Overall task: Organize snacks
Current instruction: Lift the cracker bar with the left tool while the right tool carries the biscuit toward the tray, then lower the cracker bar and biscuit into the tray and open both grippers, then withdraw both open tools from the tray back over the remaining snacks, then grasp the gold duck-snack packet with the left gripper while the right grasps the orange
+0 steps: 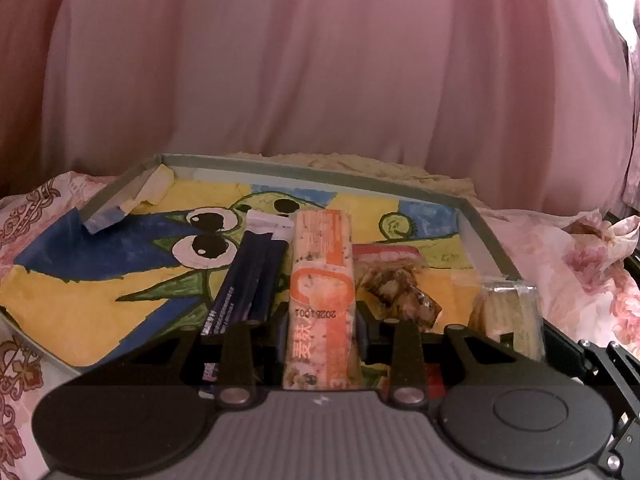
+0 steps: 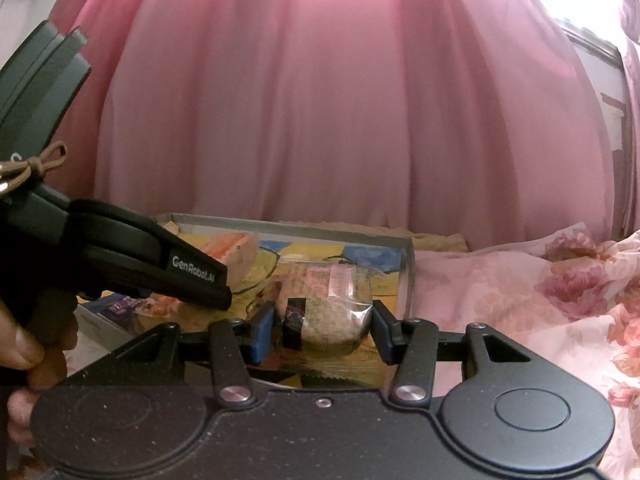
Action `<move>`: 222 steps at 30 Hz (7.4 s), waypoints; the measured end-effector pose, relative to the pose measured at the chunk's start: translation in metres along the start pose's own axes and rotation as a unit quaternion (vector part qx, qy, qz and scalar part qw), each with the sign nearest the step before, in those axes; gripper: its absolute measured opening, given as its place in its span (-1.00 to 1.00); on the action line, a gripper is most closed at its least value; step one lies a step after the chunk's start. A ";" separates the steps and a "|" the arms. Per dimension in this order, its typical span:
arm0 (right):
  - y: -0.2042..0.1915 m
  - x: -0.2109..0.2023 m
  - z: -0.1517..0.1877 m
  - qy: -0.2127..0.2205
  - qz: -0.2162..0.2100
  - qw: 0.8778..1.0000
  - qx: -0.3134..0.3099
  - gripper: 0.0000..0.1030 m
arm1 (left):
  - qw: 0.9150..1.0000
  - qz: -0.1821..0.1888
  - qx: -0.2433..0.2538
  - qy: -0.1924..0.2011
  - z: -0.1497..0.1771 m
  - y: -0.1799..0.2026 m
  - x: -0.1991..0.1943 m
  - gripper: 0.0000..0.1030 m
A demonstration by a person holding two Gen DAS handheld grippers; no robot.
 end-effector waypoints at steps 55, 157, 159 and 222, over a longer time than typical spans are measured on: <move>0.011 -0.191 -0.053 0.104 0.033 0.993 0.055 0.99 | 0.989 -0.018 -0.076 0.122 0.033 -0.036 -0.205 0.99; -0.056 -0.143 0.093 -0.226 -0.061 0.971 -0.048 0.95 | 0.991 -0.033 0.098 -0.086 0.172 -0.070 -0.134 0.99; -0.048 -0.137 0.091 -0.228 -0.049 0.971 -0.054 0.95 | 0.991 -0.029 0.104 -0.085 0.172 -0.065 -0.134 0.99; 0.020 -0.100 0.068 -0.219 -0.126 0.967 0.035 -0.30 | 0.986 -0.031 0.106 -0.127 0.179 0.030 -0.098 -0.10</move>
Point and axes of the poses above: each gripper's, at about its wrist camera, not at the fingertips, and x roughly the way its jaws point, y to its right, z to its underside, the point moved 2 cm from there along x, roughly the way its jaws point, and after that the axes turned 9 degrees about -y, right-handed, at the moved point
